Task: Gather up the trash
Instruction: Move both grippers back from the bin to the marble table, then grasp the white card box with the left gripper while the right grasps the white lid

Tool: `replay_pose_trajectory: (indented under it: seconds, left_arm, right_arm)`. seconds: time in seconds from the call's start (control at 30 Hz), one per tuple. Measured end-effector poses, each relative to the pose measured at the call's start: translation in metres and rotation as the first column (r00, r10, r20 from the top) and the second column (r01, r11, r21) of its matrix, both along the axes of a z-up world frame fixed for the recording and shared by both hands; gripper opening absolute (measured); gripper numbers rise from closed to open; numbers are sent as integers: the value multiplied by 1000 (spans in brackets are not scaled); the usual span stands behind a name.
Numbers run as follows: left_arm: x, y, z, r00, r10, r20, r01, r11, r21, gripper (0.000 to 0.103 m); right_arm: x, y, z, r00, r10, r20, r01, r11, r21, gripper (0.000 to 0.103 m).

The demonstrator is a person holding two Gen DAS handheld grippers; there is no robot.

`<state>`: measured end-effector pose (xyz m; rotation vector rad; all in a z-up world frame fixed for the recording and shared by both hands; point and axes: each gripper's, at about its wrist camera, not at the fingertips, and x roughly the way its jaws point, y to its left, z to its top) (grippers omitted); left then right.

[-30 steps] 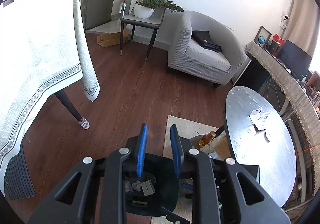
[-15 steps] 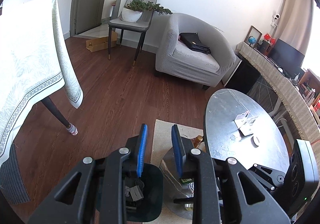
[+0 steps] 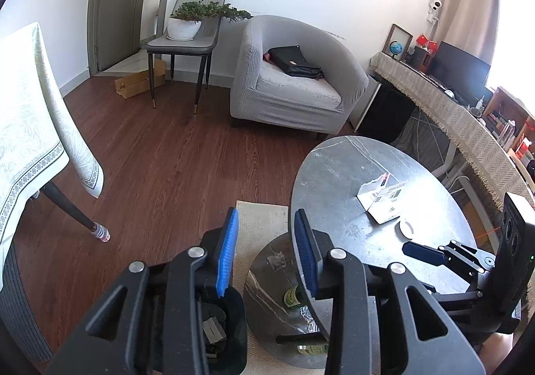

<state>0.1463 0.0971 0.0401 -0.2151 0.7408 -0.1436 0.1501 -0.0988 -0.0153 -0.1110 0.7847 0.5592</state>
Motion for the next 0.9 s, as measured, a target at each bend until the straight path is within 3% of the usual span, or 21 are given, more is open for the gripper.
replay_pose_trajectory:
  seconds: [0.17, 0.5, 0.63, 0.9]
  left_arm:
    - [7, -33, 4, 997, -75, 15, 75, 997, 37, 46]
    - [18, -74, 1, 991, -130, 15, 130, 991, -11, 68]
    - [26, -86, -2, 992, -129, 7, 129, 991, -26, 75]
    - [36, -109, -8, 991, -135, -12, 134, 990, -41, 89]
  right_arm:
    - [7, -38, 3, 994, -109, 5, 109, 994, 1, 53]
    - [17, -74, -12, 973, -229, 2, 229, 972, -48, 53]
    - [29, -79, -15, 966, -260, -7, 258, 963, -76, 58]
    - [52, -80, -28, 962, -272, -37, 267, 957, -111, 59]
